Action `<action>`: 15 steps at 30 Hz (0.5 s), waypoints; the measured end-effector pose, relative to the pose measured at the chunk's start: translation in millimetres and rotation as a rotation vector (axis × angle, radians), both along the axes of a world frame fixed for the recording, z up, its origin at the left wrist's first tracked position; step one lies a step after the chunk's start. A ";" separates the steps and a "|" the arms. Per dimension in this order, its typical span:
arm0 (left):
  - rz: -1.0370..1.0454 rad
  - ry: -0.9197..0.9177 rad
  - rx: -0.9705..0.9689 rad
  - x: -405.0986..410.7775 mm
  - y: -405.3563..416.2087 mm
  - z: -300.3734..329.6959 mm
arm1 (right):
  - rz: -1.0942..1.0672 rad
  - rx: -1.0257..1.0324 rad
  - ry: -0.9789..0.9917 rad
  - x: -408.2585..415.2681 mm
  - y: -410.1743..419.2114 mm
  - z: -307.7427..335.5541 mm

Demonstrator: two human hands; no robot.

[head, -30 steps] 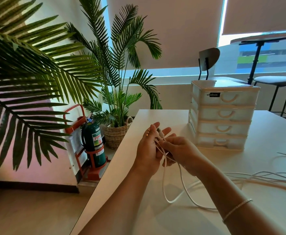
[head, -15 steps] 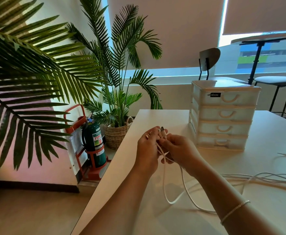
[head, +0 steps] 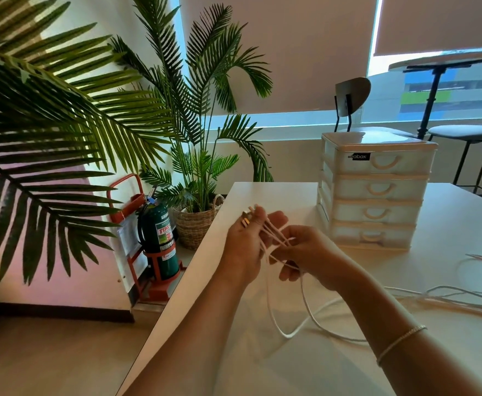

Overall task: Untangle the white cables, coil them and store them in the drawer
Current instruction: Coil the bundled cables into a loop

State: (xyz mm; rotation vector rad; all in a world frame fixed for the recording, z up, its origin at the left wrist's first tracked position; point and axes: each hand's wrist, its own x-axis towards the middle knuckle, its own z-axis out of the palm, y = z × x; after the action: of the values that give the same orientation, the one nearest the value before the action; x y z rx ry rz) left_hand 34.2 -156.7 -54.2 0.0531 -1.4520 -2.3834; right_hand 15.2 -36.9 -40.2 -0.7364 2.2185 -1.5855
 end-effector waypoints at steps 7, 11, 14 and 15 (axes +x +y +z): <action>0.214 0.032 0.324 6.7 -41.7 8.9 | 0.025 0.746 0.078 -27.2 56.9 0.6; 0.274 0.061 0.396 8.5 -63.5 10.8 | -0.256 0.911 0.094 -94.8 170.0 -29.8; 0.220 0.029 0.302 0.9 -49.8 9.2 | -0.262 0.757 0.128 -78.8 169.8 -1.6; 0.193 0.029 0.265 -1.6 -43.0 8.8 | -0.262 0.513 0.157 -63.8 144.5 14.5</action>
State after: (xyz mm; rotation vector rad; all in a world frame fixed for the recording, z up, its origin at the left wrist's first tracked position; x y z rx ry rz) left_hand 32.6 -199.7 -45.3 0.2136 -1.0581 -2.3879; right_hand -48.6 107.5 -25.7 -0.4453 2.7649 -0.9974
